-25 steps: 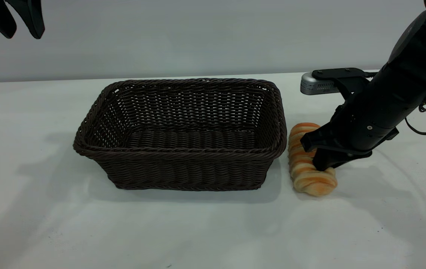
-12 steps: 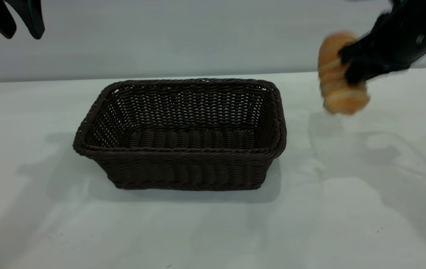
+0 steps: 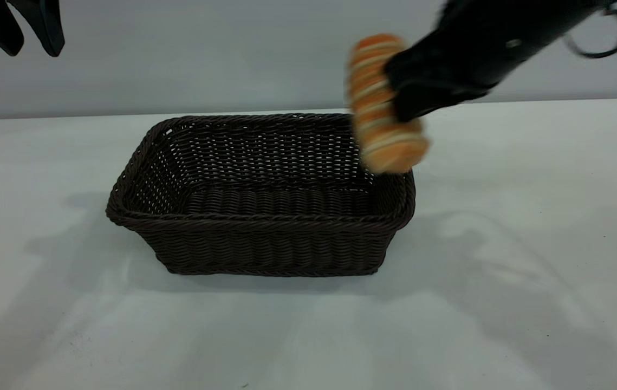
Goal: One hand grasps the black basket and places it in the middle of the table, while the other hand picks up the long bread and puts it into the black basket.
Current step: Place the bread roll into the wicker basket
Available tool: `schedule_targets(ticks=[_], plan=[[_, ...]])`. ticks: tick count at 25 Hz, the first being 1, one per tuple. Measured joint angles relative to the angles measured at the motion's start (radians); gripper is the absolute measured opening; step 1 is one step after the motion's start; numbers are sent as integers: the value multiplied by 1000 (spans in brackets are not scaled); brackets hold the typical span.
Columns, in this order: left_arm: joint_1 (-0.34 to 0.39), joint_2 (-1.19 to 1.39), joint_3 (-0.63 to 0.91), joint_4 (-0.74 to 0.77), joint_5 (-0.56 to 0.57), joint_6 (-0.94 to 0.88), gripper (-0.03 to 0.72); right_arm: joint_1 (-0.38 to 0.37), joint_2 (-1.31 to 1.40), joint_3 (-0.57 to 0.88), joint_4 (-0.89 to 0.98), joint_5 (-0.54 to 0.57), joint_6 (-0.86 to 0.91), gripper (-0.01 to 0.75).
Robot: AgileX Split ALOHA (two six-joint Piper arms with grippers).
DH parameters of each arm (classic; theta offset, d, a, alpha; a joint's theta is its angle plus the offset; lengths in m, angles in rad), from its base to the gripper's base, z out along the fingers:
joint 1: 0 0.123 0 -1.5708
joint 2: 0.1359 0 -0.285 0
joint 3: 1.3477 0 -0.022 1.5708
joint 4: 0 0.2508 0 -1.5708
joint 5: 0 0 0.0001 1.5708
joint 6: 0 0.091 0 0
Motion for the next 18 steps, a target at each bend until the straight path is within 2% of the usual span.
schedule_targets(ticks=[3,5,7,12,15,18], plan=[[0,0,0,-2,0,1,411,65,0,0,6,-34,-2,45],[0,0,0,-4,0,1,411,82,0,0,6,-65,-2,74],[0,0,0,-11,0,4,411,82,0,0,8,-92,-2,120],[0,0,0,-59,3,60,411,82,0,0,9,-131,-31,303],[0,-2,0,-71,12,103,411,76,-7,0,10,-118,-45,371],[0,-23,0,-54,31,122,411,32,-58,3,13,-23,-21,387]])
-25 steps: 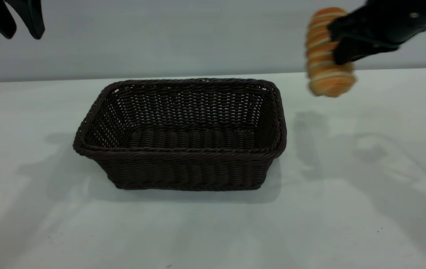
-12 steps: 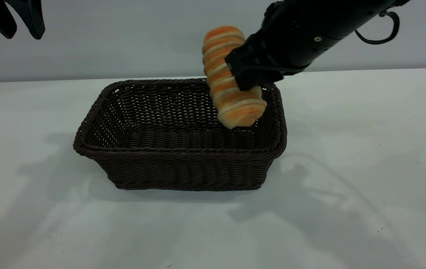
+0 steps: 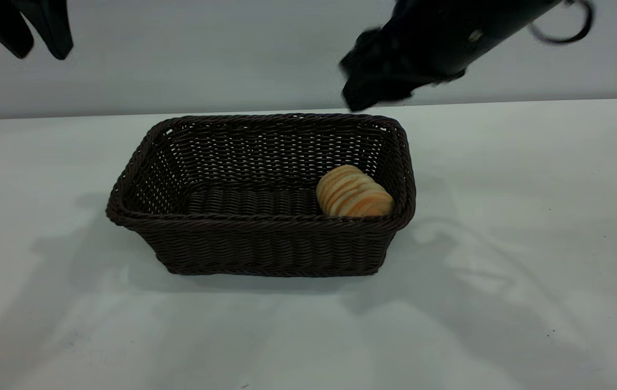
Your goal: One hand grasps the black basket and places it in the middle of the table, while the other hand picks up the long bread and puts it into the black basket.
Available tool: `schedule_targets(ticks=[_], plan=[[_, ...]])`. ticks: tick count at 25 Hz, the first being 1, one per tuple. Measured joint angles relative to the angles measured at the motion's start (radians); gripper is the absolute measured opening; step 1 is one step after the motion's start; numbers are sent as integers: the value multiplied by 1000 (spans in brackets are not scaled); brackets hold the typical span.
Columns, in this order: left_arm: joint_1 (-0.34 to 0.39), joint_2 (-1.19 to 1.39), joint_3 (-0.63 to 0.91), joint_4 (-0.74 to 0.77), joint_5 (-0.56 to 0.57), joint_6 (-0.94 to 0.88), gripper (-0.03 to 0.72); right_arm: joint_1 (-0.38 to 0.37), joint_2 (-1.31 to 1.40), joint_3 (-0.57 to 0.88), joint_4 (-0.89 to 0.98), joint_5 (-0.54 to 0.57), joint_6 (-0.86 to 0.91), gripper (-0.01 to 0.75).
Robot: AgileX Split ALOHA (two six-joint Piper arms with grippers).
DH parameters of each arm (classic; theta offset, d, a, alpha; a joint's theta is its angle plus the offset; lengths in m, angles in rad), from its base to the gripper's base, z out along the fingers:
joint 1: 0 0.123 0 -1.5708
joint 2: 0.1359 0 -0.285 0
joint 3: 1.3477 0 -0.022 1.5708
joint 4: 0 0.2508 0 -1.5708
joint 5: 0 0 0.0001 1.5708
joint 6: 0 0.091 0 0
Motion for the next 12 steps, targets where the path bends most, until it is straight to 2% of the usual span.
schedule_targets(ticks=[3,5,9,12], plan=[[0,-53,0,58,14,-5,411,-124,-101,0,-18,169,88,387],[0,-101,0,77,27,-7,411,-218,-168,0,-99,299,187,383],[0,-202,0,111,76,-8,411,-378,-306,0,-391,519,422,381],[0,-279,0,120,120,-9,411,-436,-411,2,-611,658,568,381]])
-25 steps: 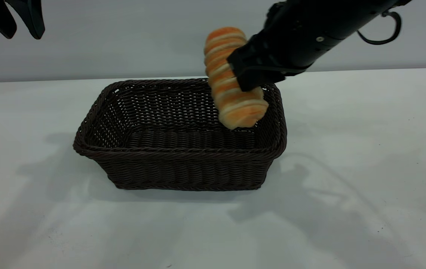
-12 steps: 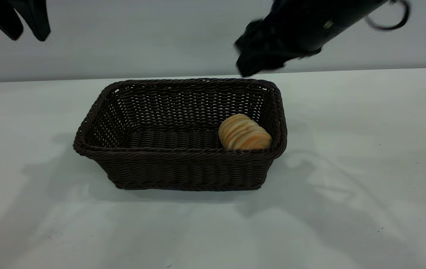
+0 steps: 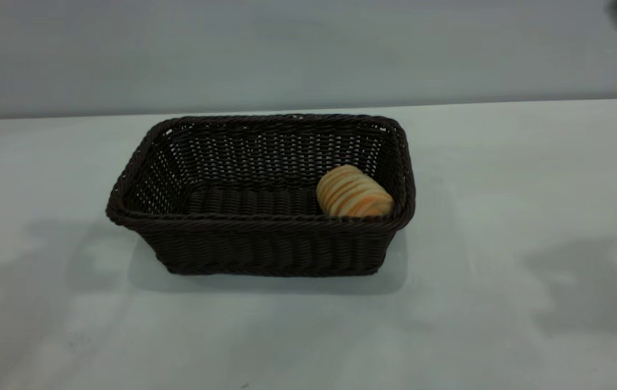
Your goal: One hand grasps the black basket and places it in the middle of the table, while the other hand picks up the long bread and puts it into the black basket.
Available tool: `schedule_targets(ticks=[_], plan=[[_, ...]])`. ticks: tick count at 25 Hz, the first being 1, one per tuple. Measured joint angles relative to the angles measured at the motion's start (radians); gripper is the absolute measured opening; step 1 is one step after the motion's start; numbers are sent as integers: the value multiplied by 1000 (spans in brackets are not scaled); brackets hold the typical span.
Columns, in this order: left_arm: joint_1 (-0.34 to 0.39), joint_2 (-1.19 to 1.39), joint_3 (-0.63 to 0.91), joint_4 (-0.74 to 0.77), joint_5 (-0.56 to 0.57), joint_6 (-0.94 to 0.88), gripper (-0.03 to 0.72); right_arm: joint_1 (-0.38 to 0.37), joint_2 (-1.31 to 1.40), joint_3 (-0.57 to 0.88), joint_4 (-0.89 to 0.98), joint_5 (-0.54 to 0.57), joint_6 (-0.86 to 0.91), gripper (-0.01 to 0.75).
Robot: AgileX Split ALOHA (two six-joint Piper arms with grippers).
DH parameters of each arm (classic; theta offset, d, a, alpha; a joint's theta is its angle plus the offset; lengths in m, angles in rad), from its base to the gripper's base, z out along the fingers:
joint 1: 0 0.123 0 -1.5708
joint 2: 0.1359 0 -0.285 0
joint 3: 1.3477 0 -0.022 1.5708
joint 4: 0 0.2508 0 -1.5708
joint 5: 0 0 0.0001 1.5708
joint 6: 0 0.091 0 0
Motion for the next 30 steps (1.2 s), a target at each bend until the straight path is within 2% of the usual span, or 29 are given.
schedule_targets(ticks=[5,11,16,25,30], plan=[[0,-131,4,3,64,-2,411,-12,-182,2,-192,169,146,399],[0,-336,114,4,94,-2,411,-12,-388,2,-210,292,168,446],[0,-510,276,-6,88,-26,411,-12,-553,31,-209,363,168,455],[0,-843,598,-87,-9,-62,412,-12,-890,209,-185,406,168,456],[0,-969,712,-108,-17,-64,413,-12,-1026,337,-184,405,169,456]])
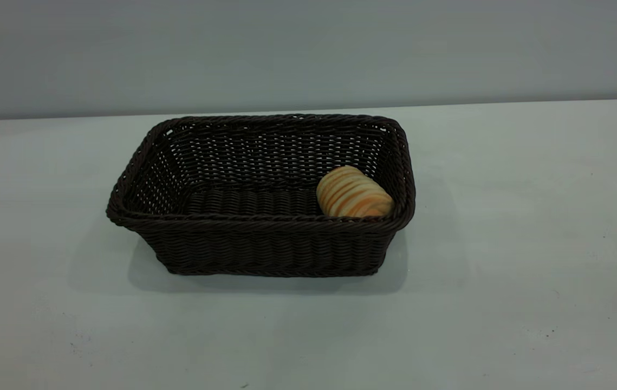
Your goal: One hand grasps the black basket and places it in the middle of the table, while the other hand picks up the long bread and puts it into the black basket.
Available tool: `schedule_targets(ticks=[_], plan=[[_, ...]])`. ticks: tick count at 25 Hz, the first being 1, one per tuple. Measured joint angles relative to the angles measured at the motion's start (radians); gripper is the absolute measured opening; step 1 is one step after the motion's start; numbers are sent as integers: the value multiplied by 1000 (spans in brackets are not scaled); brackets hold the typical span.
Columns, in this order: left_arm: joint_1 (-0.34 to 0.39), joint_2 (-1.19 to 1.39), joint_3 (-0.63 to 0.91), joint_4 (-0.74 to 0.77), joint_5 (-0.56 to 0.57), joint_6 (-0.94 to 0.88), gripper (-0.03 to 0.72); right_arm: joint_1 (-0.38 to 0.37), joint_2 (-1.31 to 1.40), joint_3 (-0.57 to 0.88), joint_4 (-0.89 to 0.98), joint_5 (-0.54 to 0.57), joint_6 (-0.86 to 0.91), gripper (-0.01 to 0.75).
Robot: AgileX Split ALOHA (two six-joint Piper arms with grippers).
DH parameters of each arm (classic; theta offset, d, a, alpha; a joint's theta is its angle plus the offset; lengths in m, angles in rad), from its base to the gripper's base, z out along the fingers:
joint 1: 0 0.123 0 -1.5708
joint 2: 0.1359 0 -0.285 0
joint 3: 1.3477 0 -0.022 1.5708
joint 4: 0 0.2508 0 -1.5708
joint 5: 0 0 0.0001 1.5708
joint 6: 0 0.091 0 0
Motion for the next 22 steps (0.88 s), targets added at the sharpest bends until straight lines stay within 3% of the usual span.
schedule_targets(ticks=[9,22], plan=[[-1,-264,126,-34,31,6,413,0,-178,203,0,-78,1,456],[-1,-529,205,-37,109,95,413,0,-260,237,0,-88,42,456]])
